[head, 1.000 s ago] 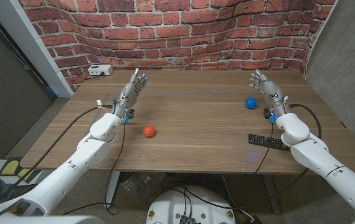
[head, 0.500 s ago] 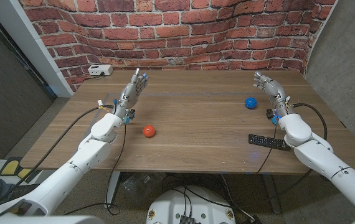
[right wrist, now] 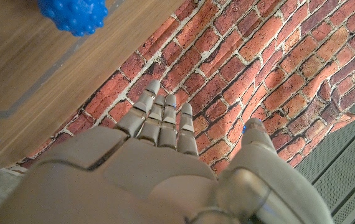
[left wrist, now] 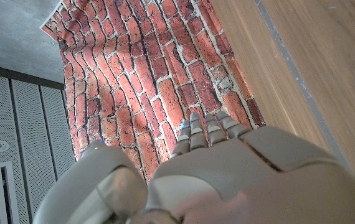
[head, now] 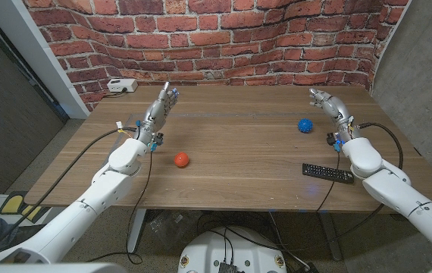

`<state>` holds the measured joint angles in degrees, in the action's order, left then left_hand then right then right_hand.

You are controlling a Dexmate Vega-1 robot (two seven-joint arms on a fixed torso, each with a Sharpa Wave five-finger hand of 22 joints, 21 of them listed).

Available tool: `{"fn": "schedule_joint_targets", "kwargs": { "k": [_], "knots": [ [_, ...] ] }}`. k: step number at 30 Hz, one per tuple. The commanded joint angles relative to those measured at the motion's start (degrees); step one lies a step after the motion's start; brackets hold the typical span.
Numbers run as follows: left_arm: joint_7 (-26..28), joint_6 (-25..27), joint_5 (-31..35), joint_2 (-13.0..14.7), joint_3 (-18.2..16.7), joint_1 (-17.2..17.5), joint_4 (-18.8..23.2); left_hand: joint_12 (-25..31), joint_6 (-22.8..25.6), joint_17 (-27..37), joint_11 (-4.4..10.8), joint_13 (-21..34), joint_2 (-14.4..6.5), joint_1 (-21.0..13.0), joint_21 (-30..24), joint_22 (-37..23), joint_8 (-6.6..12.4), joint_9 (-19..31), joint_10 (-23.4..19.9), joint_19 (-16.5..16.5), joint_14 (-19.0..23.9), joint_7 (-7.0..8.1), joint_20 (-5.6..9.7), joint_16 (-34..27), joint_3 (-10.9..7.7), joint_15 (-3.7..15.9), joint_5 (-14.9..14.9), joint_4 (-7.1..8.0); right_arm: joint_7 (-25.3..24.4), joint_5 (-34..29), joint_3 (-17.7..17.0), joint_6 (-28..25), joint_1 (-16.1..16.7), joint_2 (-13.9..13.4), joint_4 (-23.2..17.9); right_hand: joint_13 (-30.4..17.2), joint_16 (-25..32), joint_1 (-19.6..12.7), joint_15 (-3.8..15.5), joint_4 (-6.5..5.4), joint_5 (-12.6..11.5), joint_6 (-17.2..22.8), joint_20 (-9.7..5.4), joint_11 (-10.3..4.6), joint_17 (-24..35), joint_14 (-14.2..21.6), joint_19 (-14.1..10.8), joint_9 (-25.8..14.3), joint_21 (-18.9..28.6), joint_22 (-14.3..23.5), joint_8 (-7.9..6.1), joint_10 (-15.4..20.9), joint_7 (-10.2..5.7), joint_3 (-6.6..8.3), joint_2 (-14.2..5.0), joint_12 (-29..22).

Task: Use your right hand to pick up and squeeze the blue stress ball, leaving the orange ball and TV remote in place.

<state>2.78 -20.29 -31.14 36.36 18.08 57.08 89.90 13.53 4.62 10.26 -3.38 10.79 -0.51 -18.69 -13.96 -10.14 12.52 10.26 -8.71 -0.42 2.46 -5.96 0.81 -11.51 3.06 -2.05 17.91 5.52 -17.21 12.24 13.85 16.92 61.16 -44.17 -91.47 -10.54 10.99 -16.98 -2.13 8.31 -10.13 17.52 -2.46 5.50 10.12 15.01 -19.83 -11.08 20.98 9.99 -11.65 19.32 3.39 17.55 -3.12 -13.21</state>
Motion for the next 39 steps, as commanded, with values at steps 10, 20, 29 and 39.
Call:
{"fn": "schedule_joint_targets", "kwargs": {
  "k": [10,20,29,39],
  "knots": [
    [-0.6,0.4,-1.0,0.2,-0.4,0.4,0.2,-0.1,0.6,0.2,0.13,0.1,-0.4,-0.7,0.2,-0.2,-0.03,0.3,-0.6,0.4,0.7,0.09,0.17,0.1,0.07,-0.15,-0.3,-0.43,-5.6,-11.4,-0.2,-1.0,1.4,-2.7,-2.0,-0.1,0.4,-1.0,0.32,0.43,0.0,0.5,-0.21,-0.37,0.1,1.3,-1.4,-0.1,0.0,0.3,-0.19,0.9,-0.42,0.05,0.44,-0.3],
    [-1.0,-0.5,-1.3,-0.4,-0.3,0.4,-0.8,-0.1,0.8,0.2,0.11,0.1,-0.5,-0.8,0.3,-0.2,-0.12,0.3,-0.8,0.5,0.9,0.05,0.07,0.1,0.13,-0.11,-0.4,-0.48,-8.8,-18.5,0.0,-7.4,2.4,-4.8,-5.2,-0.1,0.4,-1.3,0.64,0.58,-0.1,1.0,-0.4,-0.8,0.1,1.7,-1.8,-0.1,-0.1,0.3,-0.33,1.2,-0.59,0.07,0.66,-0.3],
    [-1.3,-1.1,-1.2,-0.8,0.0,0.2,-1.4,-0.2,1.0,0.2,0.07,0.1,-0.6,-1.0,0.4,-0.2,-0.18,0.3,-1.0,0.6,1.0,0.04,0.04,0.2,0.19,-0.03,-0.5,-0.52,-6.6,-22.2,0.4,-20.8,3.3,-7.8,-11.9,-0.1,0.3,-1.5,0.74,0.61,-0.2,1.2,-0.42,-0.77,0.1,1.8,-1.9,-0.1,-0.2,0.3,-0.34,1.3,-0.6,0.06,0.79,-0.3],
    [-1.8,-1.3,-1.5,-1.3,0.3,-0.5,-2.8,-0.2,1.1,0.2,0.18,0.1,-0.7,-1.1,0.5,-0.2,-0.27,0.3,-1.3,0.6,1.2,0.11,-0.02,0.2,0.27,-0.01,-0.6,-0.55,-4.5,-24.9,2.1,-29.9,2.5,-10.4,-16.3,-0.1,-0.1,-1.6,0.43,0.55,-0.2,0.9,-0.11,-0.87,0.1,1.2,-1.4,-0.1,-0.7,0.3,-0.09,0.7,-0.59,-0.2,1.24,0.1]
  ]
}}
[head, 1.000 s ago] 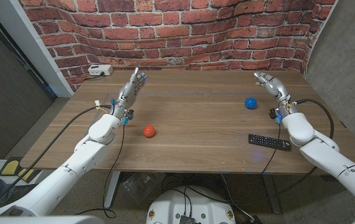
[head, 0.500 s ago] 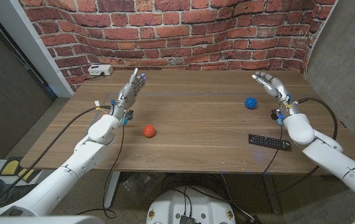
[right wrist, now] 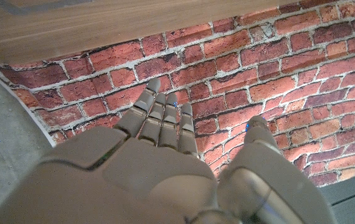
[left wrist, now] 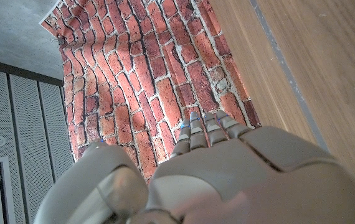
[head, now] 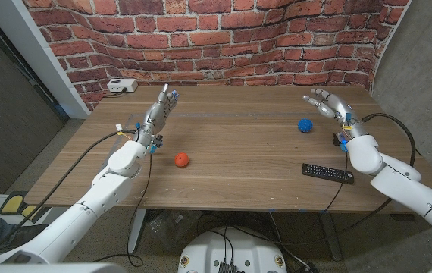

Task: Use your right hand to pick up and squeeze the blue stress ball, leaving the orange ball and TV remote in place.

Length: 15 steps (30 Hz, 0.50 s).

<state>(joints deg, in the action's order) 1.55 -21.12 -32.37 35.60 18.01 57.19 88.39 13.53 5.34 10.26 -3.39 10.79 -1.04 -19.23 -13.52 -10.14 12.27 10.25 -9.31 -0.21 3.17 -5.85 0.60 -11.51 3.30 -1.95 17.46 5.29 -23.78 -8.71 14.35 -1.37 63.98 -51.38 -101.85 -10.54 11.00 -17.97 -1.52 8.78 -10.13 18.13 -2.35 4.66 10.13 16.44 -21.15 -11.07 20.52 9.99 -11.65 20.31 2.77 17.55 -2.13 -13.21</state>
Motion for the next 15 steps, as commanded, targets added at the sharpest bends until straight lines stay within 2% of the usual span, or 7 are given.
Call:
{"fn": "schedule_joint_targets", "kwargs": {
  "k": [1,7,15],
  "knots": [
    [-0.6,-0.5,-0.3,-0.6,0.4,-0.6,-1.4,-0.3,0.4,0.2,0.2,0.1,-0.2,-0.6,0.1,-0.2,-0.03,0.3,-0.7,0.4,0.4,0.0,0.21,0.3,0.04,-0.14,-0.2,-0.32,2.5,-4.1,1.9,-12.2,-0.6,-3.4,-6.2,-0.1,-0.1,-0.7,-0.16,0.12,-0.2,0.3,-0.18,-0.03,0.1,-0.3,0.0,-0.1,-0.3,0.3,-0.07,-0.4,0.03,-0.17,0.25,0.1],
    [-0.9,-0.5,-0.4,-0.6,0.5,-0.7,-1.8,-0.3,0.5,0.2,0.22,0.1,-0.2,-0.7,0.2,-0.2,-0.06,0.3,-0.7,0.4,0.5,0.06,0.14,0.3,0.08,-0.12,-0.2,-0.33,3.6,-5.4,3.2,-14.9,-1.9,-4.5,-7.4,-0.1,-0.2,-1.4,-0.16,0.3,-0.3,2.5,-0.19,0.06,0.1,-0.2,-0.1,-0.2,-0.7,0.3,-0.87,-0.4,-0.61,-0.11,0.44,0.3],
    [-0.9,-1.0,-0.6,-0.8,0.4,-0.6,-2.2,-0.4,0.6,0.2,0.19,0.1,-0.3,-0.7,0.3,-0.2,-0.1,0.3,-0.9,0.4,0.6,0.09,0.12,0.3,0.16,-0.11,-0.3,-0.34,5.9,-7.8,5.6,-19.7,-4.2,-5.6,-9.0,-0.1,-0.4,-2.3,-0.25,0.49,-0.3,0.4,-0.05,0.02,0.1,-0.3,0.0,-0.3,-1.1,0.3,0.05,-0.4,-0.62,0.0,0.62,0.4]
  ]
}}
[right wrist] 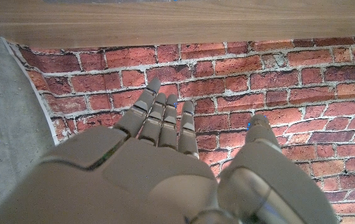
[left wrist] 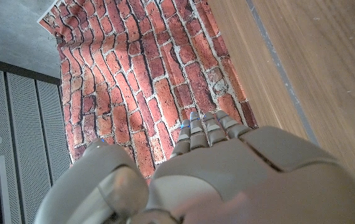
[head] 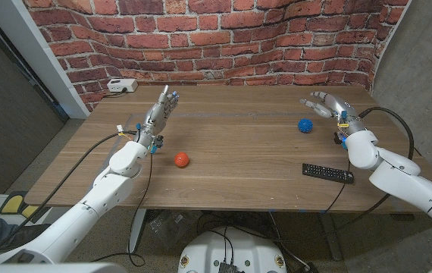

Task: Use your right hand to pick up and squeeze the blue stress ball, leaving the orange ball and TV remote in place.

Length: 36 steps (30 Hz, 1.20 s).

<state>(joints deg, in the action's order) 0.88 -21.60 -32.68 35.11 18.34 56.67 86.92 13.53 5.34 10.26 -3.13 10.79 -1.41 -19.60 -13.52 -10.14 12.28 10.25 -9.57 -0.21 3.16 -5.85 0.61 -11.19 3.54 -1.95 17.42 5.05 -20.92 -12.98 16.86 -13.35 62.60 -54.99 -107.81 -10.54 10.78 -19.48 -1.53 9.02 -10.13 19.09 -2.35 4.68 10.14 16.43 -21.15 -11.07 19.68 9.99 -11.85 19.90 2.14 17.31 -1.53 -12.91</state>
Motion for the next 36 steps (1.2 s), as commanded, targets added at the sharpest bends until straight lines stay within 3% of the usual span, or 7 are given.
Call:
{"fn": "schedule_joint_targets", "kwargs": {
  "k": [1,12,36],
  "knots": [
    [-0.3,-0.5,-0.3,-0.4,0.1,-0.1,-0.8,-0.4,0.7,0.2,-0.1,0.1,0.1,-0.4,0.3,-0.2,-0.08,0.3,-0.6,0.4,0.7,0.1,0.12,0.0,-0.08,-0.09,-0.3,-0.1,3.4,-4.0,3.6,-8.5,-3.1,-2.1,-3.2,-0.1,-0.2,-0.9,-0.24,0.28,-0.3,-0.7,-0.04,-0.06,0.1,-0.4,0.0,-0.3,-0.3,0.3,0.3,-0.1,0.01,0.29,-0.02,0.1],
    [-0.2,-0.5,-0.3,-0.3,0.1,0.1,-0.6,-0.5,0.8,0.2,-0.02,0.2,0.0,-0.5,0.4,-0.2,-0.15,0.3,-0.7,0.4,0.8,0.09,-0.02,0.0,0.01,-0.03,-0.4,-0.1,11.6,-6.2,8.2,-17.8,-7.9,-3.7,-5.7,-0.1,-0.3,-2.4,-0.15,0.55,-0.3,-2.4,0.1,0.19,0.1,-0.8,0.2,-0.3,-0.8,0.3,0.88,-1.6,0.48,0.71,-0.13,0.8],
    [0.8,-1.1,-0.6,0.4,-1.1,2.3,0.8,-0.6,0.8,0.2,-0.02,0.2,-0.2,-0.6,0.5,-0.2,-0.32,0.4,-0.9,0.5,0.9,0.23,-0.04,0.1,0.15,0.05,-0.6,-0.1,20.1,-7.9,14.1,-23.9,-15.3,-4.1,-5.8,-0.2,-0.1,-3.1,-0.31,0.58,-0.2,-2.5,0.55,0.49,0.1,-0.3,-0.8,-0.2,-1.0,0.4,0.71,-1.5,0.97,0.32,1.21,0.8]
  ]
}}
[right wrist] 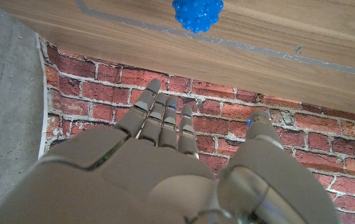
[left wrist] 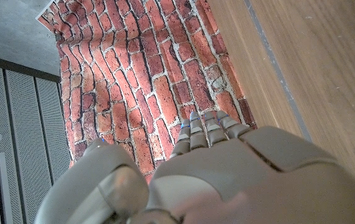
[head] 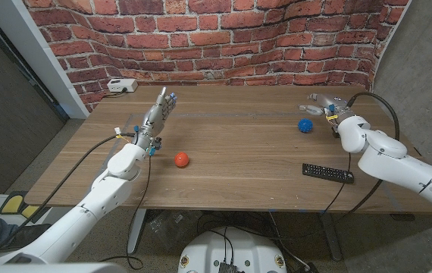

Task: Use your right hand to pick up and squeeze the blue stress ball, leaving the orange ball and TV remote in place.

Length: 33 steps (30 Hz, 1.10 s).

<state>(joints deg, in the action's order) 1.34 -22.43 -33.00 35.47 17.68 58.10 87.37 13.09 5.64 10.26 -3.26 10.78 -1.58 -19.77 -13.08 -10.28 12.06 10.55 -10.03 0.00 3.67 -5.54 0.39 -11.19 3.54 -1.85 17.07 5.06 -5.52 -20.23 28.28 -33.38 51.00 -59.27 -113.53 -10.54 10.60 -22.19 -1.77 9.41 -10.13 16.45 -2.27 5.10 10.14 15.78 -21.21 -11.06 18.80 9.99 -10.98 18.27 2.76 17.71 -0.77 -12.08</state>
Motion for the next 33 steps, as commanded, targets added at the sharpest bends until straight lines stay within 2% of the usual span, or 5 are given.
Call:
{"fn": "schedule_joint_targets", "kwargs": {
  "k": [1,8,23,33],
  "knots": [
    [0.3,-0.3,-0.3,-0.1,-0.5,0.9,0.2,-0.2,0.5,0.2,0.11,0.2,0.0,-0.4,0.1,-0.1,-0.12,0.1,-0.4,0.3,0.5,-0.09,0.15,0.1,0.17,-0.08,-0.2,-0.11,5.6,-0.9,3.2,-4.2,-4.5,0.2,0.1,-0.2,0.1,-0.5,-0.11,0.19,-0.2,0.2,0.44,0.07,0.1,0.5,-0.8,-0.2,-0.1,0.4,-0.17,0.2,0.33,-0.1,0.5,-0.1],
    [0.2,-0.5,-0.5,-0.3,-0.3,1.1,0.0,-0.2,0.5,0.2,0.08,0.2,-0.1,-0.5,0.2,-0.1,-0.17,0.1,-0.4,0.3,0.4,-0.1,0.1,0.1,0.23,-0.08,-0.3,-0.11,10.3,-0.3,5.1,-6.3,-7.8,0.4,0.6,-0.2,0.1,-0.7,-0.25,0.2,-0.2,0.2,0.52,0.16,0.1,0.6,-0.9,-0.2,-0.2,0.4,-0.21,0.3,0.67,-0.13,0.74,-0.1],
    [0.9,-0.6,-0.6,-0.3,-0.7,2.1,0.5,-0.4,0.7,0.2,0.17,0.2,-0.2,-0.6,0.3,-0.1,-0.23,0.1,-0.5,0.4,0.5,-0.04,0.11,0.2,0.35,-0.07,-0.4,-0.11,13.0,0.0,8.0,-6.8,-11.1,1.2,3.5,-0.2,0.1,-1.5,-0.29,0.32,-0.2,0.1,0.69,0.12,0.1,0.7,-1.2,-0.2,-0.4,0.3,-0.23,0.4,0.9,-0.06,1.07,-0.2],
    [1.0,-0.6,-0.6,-0.4,-0.6,2.5,0.6,-0.4,0.8,0.3,0.13,0.2,-0.3,-0.6,0.4,-0.1,-0.26,0.1,-0.6,0.3,0.5,-0.18,0.06,0.2,0.43,-0.11,-0.5,-0.1,14.7,0.3,9.6,-7.9,-13.0,1.8,5.3,-0.2,0.3,-2.8,-0.24,0.56,-0.3,-0.2,0.84,0.12,0.1,1.4,-2.4,-0.2,-0.2,0.3,-0.24,1.1,1.32,0.15,1.47,-0.4]
  ]
}}
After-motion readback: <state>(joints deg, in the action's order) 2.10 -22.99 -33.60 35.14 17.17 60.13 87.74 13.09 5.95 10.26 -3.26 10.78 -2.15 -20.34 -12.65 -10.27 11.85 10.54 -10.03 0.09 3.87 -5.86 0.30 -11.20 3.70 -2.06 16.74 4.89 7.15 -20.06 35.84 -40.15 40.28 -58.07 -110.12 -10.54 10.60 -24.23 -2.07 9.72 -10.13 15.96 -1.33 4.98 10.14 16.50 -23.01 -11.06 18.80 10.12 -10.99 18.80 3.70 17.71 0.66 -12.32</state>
